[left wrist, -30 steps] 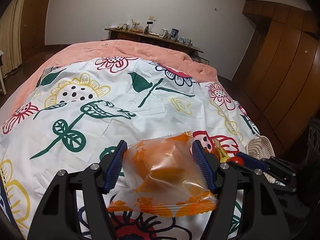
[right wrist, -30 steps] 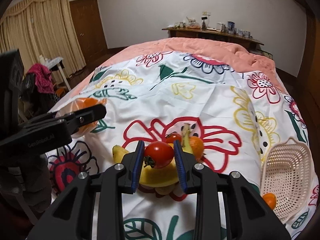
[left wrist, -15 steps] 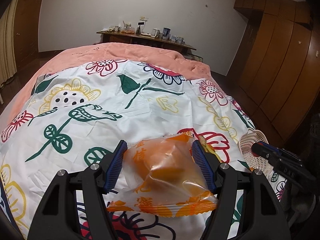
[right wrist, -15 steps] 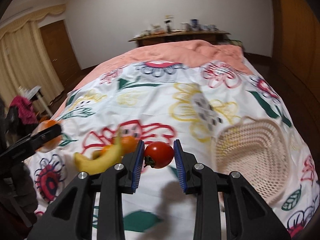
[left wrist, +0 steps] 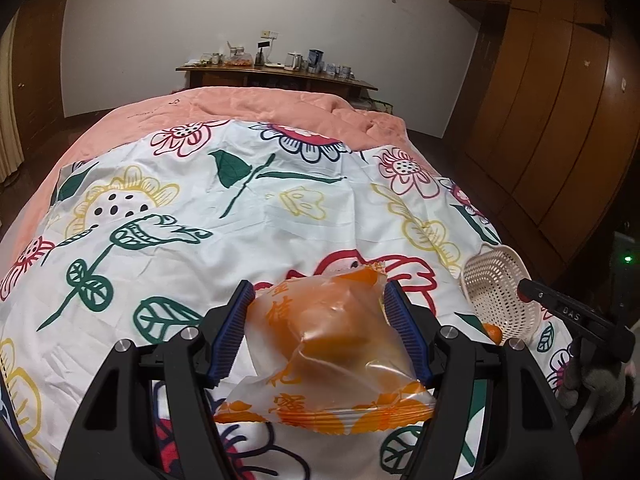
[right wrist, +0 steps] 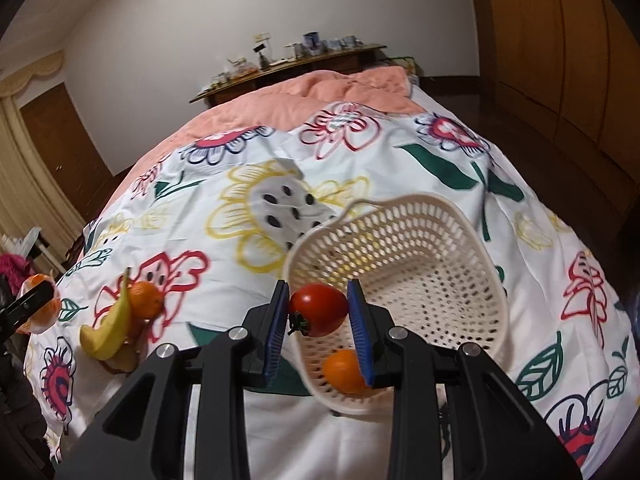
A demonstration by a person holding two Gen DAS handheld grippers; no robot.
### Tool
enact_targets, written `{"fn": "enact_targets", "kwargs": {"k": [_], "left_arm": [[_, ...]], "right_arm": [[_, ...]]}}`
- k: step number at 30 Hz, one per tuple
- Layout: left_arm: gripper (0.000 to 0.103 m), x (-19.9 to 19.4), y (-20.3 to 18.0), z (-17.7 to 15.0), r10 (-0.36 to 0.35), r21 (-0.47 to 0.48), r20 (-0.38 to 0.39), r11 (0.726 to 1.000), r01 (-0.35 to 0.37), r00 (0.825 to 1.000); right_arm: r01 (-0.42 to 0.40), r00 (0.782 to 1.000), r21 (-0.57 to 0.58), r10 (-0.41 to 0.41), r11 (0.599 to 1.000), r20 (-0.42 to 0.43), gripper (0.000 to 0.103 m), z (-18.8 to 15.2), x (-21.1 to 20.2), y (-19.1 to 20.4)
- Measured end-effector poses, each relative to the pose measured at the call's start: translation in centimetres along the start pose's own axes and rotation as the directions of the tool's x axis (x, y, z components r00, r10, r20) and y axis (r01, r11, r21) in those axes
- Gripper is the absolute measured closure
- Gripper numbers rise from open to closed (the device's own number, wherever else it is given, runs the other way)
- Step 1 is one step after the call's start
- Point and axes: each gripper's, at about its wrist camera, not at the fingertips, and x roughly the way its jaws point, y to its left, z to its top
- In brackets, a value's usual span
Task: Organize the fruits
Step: 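Carry the tomato into the basket and open the right gripper while the left carries the bag, then lower the plastic bag into the basket and open the left gripper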
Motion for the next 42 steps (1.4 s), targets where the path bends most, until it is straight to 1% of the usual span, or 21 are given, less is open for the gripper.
{"fn": "enact_targets", "kwargs": {"k": [11, 17, 19, 21, 22, 23, 24, 25, 28, 30, 36, 39, 42], "left_arm": [[0.034, 0.5, -2.6, 0.1, -0.007, 0.049, -0.02, 0.999, 0.008, 1.0], [0.034, 0.9, -3.7, 0.2, -0.017, 0.068, -0.032, 0.998, 0.019, 0.999], [0.034, 0.9, -4.2, 0.3, -0.025, 0.073, -0.036, 0.997, 0.027, 0.999], [0.034, 0.8, -4.9, 0.4, -0.034, 0.084, -0.037, 0.996, 0.037, 0.999], [0.034, 0.8, -5.2, 0.5, -0.036, 0.092, -0.037, 0.995, 0.039, 0.999], [0.034, 0.8, -5.7, 0.6, -0.039, 0.104, -0.037, 0.994, 0.043, 0.999], [0.034, 0.8, -6.2, 0.6, -0.042, 0.114, -0.037, 0.992, 0.046, 0.998], [0.034, 0.9, -6.6, 0.8, -0.046, 0.124, -0.038, 0.991, 0.05, 0.998], [0.034, 1.4, -8.4, 1.0, -0.06, 0.164, -0.045, 0.984, 0.066, 0.997], [0.034, 1.8, -9.7, 1.0, -0.069, 0.192, -0.053, 0.978, 0.078, 0.996], [0.034, 3.7, -13.2, 1.1, -0.129, 0.242, -0.101, 0.959, 0.15, 0.987], [0.034, 5.0, -14.6, 1.0, -0.177, 0.242, -0.143, 0.948, 0.208, 0.974], [0.034, 6.1, -16.1, 0.8, -0.209, 0.256, -0.171, 0.934, 0.249, 0.963]], "right_arm": [[0.029, 0.997, 0.123, -0.02, 0.992, -0.079, 0.072, -1.6, 2.5, -4.6], [0.033, 0.996, 0.16, -0.02, 0.987, -0.082, 0.07, -2.0, 2.7, -5.6], [0.03, 0.997, 0.173, -0.018, 0.985, -0.075, 0.064, -2.0, 2.7, -5.9], [0.029, 0.998, 0.188, -0.017, 0.982, -0.062, 0.054, -2.0, 2.5, -6.3], [0.026, 0.998, 0.196, -0.016, 0.98, -0.055, 0.053, -2.0, 2.4, -6.5], [0.022, 0.999, 0.203, -0.012, 0.979, -0.048, 0.048, -1.9, 2.2, -6.6], [0.012, 0.999, 0.211, -0.004, 0.977, -0.038, 0.042, -1.9, 2.1, -6.7], [-0.001, 1.0, 0.22, 0.007, 0.975, -0.024, 0.039, -1.9, 1.8, -6.9], [-0.03, 1.0, 0.244, 0.027, 0.969, 0.014, 0.034, -1.8, 1.1, -7.5], [-0.037, 0.999, 0.264, 0.028, 0.964, 0.038, 0.024, -1.8, 0.7, -8.1], [-0.039, 0.998, 0.315, 0.022, 0.948, 0.059, 0.023, -2.0, 0.3, -9.6], [-0.039, 0.998, 0.334, 0.018, 0.942, 0.066, 0.023, -2.1, 0.3, -10.3], [-0.042, 0.997, 0.351, 0.018, 0.935, 0.072, 0.023, -2.1, 0.2, -10.9]]}}
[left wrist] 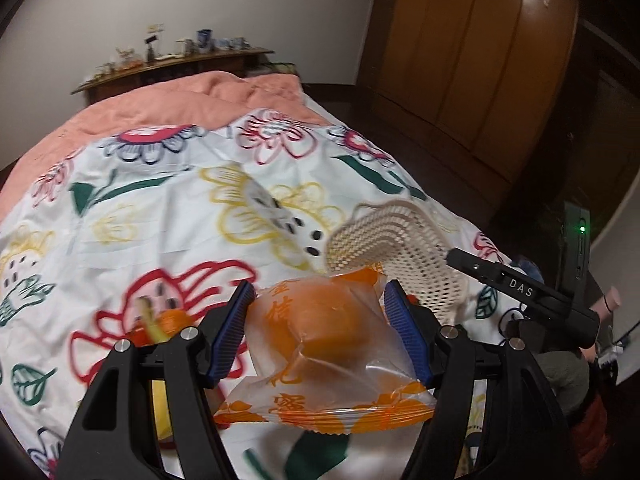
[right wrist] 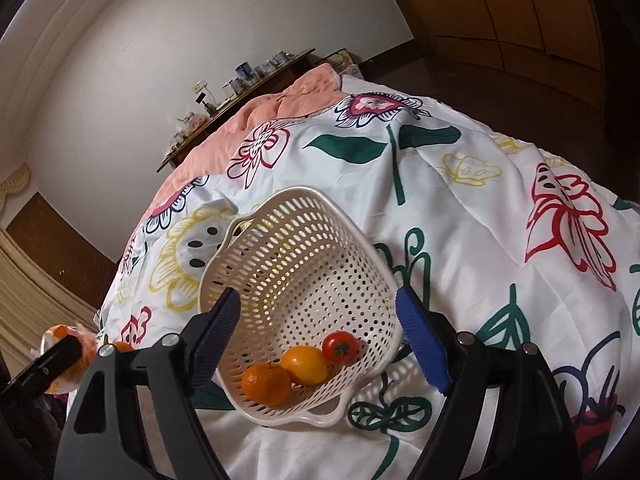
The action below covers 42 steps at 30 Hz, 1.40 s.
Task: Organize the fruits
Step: 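Lower the plastic bag into the basket and open the left gripper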
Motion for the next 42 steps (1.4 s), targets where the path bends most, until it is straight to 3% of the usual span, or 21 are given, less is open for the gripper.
{"fn": "enact_targets", "kwargs": {"k": [10, 20, 25, 27, 28, 42], "left_arm": [[0.034, 5.3, -4.1, 1.3, -0.092, 0.056, -0.074, 0.994, 0.096, 0.993], [0.034, 8.8, -6.4, 2.0, -0.113, 0.094, -0.125, 0.988, 0.125, 0.986], [0.033, 9.2, -6.3, 2.3, -0.123, 0.076, -0.128, 0.988, 0.133, 0.984], [0.017, 9.1, -6.1, 2.4, -0.136, 0.063, -0.115, 0.988, 0.144, 0.984], [0.014, 8.9, -6.0, 2.5, -0.141, 0.056, -0.102, 0.988, 0.147, 0.985], [0.014, 7.5, -4.7, 2.5, -0.09, 0.02, -0.056, 0.996, 0.091, 0.994]], "right_arm": [[-0.003, 1.0, 0.03, 0.003, 1.0, 0.009, 0.023, 0.2, -0.3, -1.5], [0.001, 1.0, 0.055, -0.002, 0.998, 0.009, 0.023, 0.4, -0.3, -2.5], [0.003, 1.0, 0.063, -0.004, 0.998, 0.01, 0.023, 0.4, -0.5, -2.7], [0.003, 1.0, 0.063, -0.004, 0.998, 0.01, 0.023, 0.4, -0.5, -2.7], [0.003, 1.0, 0.062, -0.003, 0.998, 0.009, 0.023, 0.4, -0.5, -2.7], [0.001, 1.0, 0.059, -0.002, 0.998, 0.007, 0.023, 0.3, -0.7, -2.6]]}}
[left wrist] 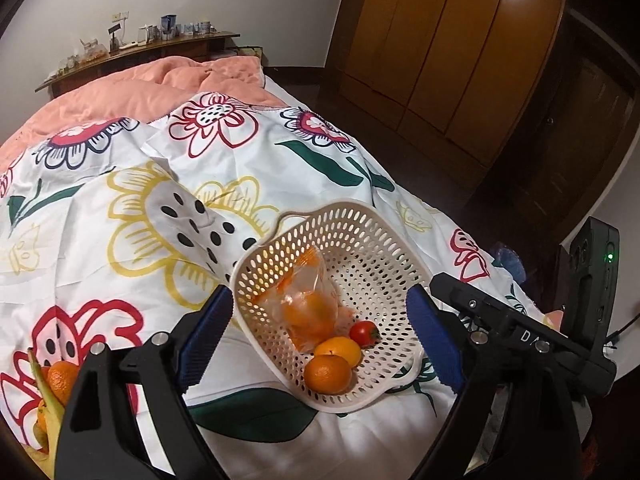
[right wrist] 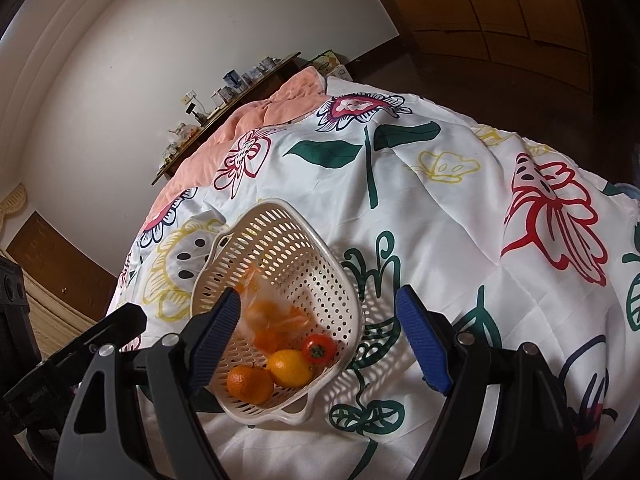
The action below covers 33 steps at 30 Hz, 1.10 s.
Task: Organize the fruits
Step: 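Lower the plastic bag into the basket and open the left gripper, then move the left gripper back toward the banana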
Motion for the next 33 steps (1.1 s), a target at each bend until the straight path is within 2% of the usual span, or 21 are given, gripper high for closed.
{"fn": "enact_targets", "kwargs": {"k": [13, 23, 28, 33], "left_arm": [[0.01, -3.2, 1.3, -0.8, 0.105, -0.007, 0.034, 0.995, -0.104, 0.994], [0.01, -7.4, 4.7, -1.9, 0.165, -0.071, 0.067, 0.985, -0.16, 0.984], [0.01, -9.8, 6.1, -2.8, 0.211, -0.064, 0.09, 0.977, -0.206, 0.973], [0.01, -12.4, 8.2, -3.9, 0.286, -0.07, 0.102, 0.957, -0.28, 0.953]], "right_arm": [[-0.005, 1.0, -0.01, 0.005, 1.0, -0.003, 0.023, -0.2, -0.3, 0.8], [-0.021, 1.0, -0.038, 0.02, 0.999, -0.001, 0.023, -0.6, -1.0, 2.6], [-0.029, 1.0, -0.056, 0.028, 0.998, -0.007, 0.023, -0.8, -1.1, 3.6], [-0.037, 0.999, -0.069, 0.037, 0.997, -0.012, 0.023, -1.1, -1.3, 4.5]]}}
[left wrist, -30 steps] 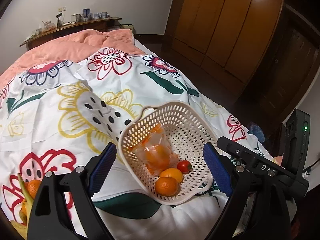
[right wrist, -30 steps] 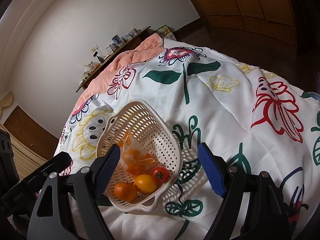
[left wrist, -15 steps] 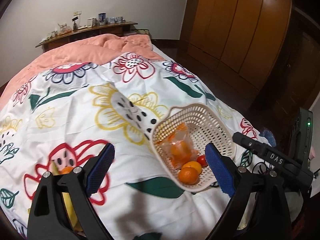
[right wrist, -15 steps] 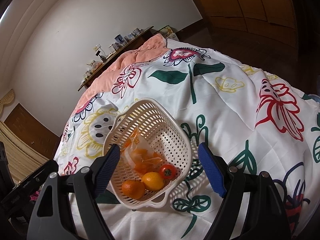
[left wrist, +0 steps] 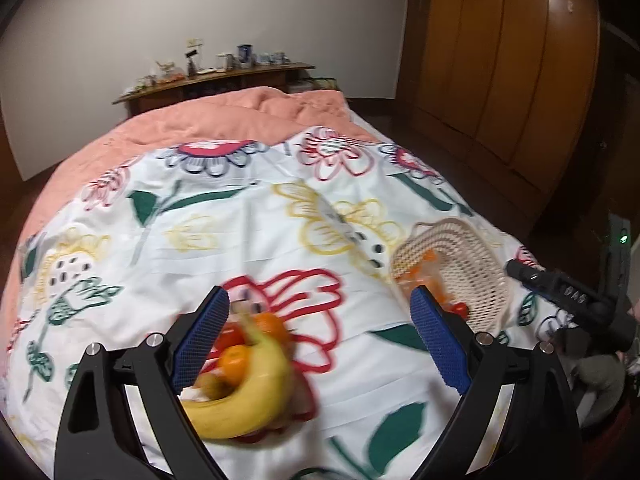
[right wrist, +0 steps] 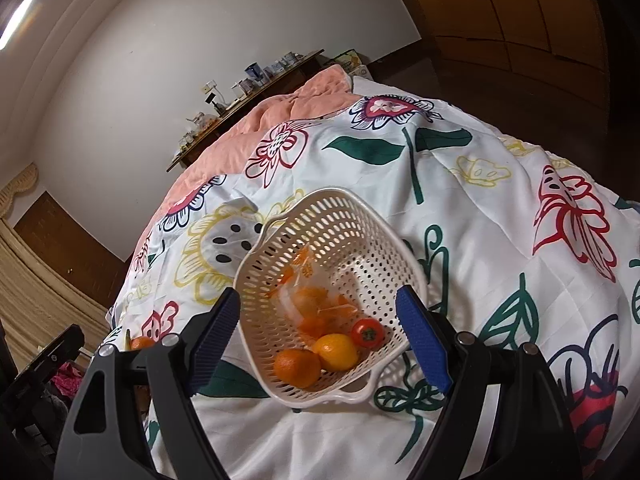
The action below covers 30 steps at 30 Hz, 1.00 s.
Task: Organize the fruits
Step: 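Move the left gripper back toward the banana, then close the left gripper around the yellow banana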
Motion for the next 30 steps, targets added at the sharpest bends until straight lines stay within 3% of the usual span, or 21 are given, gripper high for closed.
{"fn": "enact_targets", "kwargs": {"k": [4, 12, 20, 30], "left_arm": [[0.01, -0.9, 2.2, -0.5, 0.063, -0.009, -0.004, 0.998, -0.063, 0.998], [0.01, -1.9, 5.1, -2.8, 0.09, -0.014, -0.028, 0.996, -0.09, 0.996], [0.01, -1.0, 4.1, -5.0, 0.053, 0.081, -0.047, 0.995, -0.049, 0.997], [0.01, 1.2, 3.6, -5.8, 0.098, 0.168, -0.07, 0.982, -0.085, 0.993]], "right_arm": [[-0.007, 1.0, -0.013, 0.007, 1.0, -0.002, 0.023, -0.1, -0.2, 0.8], [-0.013, 1.0, -0.041, 0.012, 0.999, -0.02, 0.023, -0.7, 0.2, 2.2], [-0.017, 0.999, -0.059, 0.015, 0.998, -0.044, 0.023, -1.4, 0.6, 3.1], [-0.021, 0.998, -0.06, 0.017, 0.998, -0.065, 0.023, -1.9, 1.1, 3.3]]}}
